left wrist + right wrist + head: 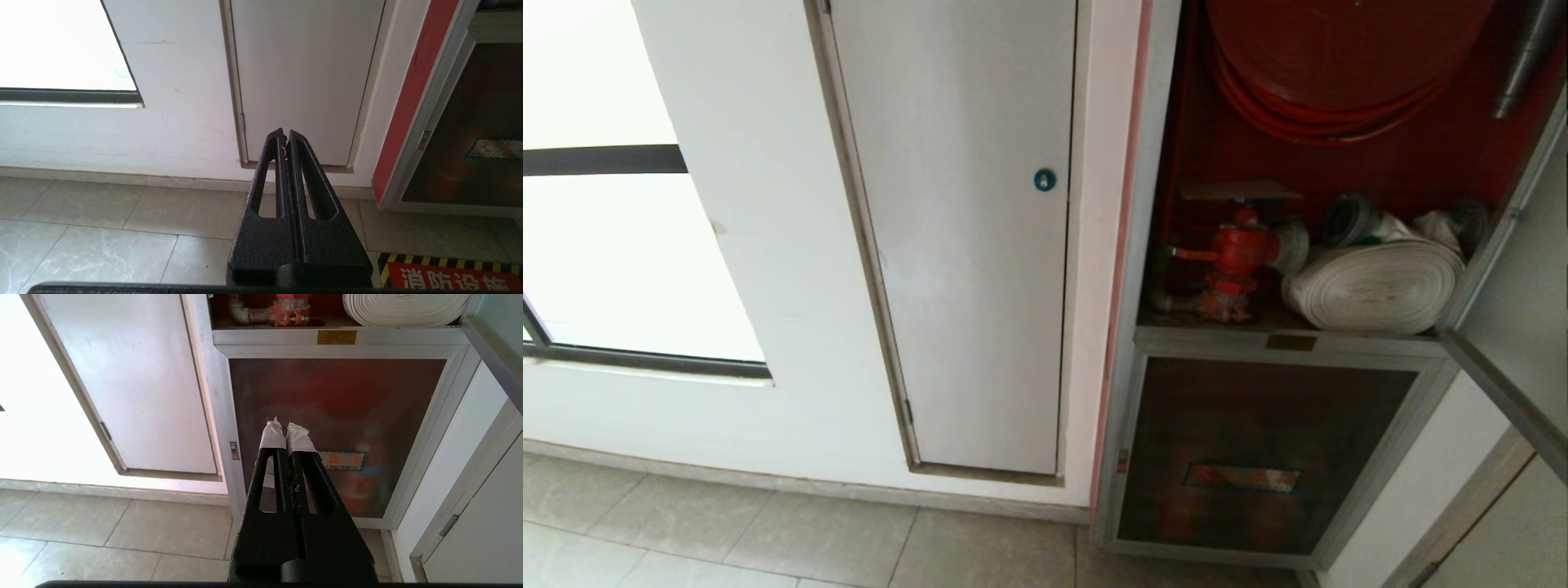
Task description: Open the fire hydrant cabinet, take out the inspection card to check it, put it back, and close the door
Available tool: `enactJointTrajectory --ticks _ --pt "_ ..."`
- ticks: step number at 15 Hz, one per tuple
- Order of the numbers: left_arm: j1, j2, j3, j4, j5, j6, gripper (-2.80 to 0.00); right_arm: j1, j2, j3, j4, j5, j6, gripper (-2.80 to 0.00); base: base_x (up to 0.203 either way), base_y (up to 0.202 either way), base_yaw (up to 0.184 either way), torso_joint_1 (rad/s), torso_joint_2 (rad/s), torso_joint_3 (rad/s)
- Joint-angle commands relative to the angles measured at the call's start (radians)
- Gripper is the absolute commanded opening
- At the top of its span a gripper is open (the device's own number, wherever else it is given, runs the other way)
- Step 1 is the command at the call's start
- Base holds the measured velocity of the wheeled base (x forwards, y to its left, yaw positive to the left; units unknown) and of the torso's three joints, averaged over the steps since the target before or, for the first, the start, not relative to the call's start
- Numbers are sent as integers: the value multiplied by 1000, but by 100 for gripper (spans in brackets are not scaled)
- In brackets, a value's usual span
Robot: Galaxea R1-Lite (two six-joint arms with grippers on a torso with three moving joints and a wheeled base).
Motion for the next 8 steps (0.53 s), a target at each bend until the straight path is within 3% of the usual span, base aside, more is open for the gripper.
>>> enactJointTrajectory --ticks 1,5,8 --pt "0 -1 0 0 0 0 -280 0 2 5 -1 0 -1 -280 0 0 0 0 0 0" --pt "-1 -1 0 0 0 0 -280 0 0 2 4 -2 -4 -280 0 0 0 0 0 0" --pt "0 -1 0 0 0 0 -280 1 21 -98 36 -7 -2 -280 0 0 0 0 0 0"
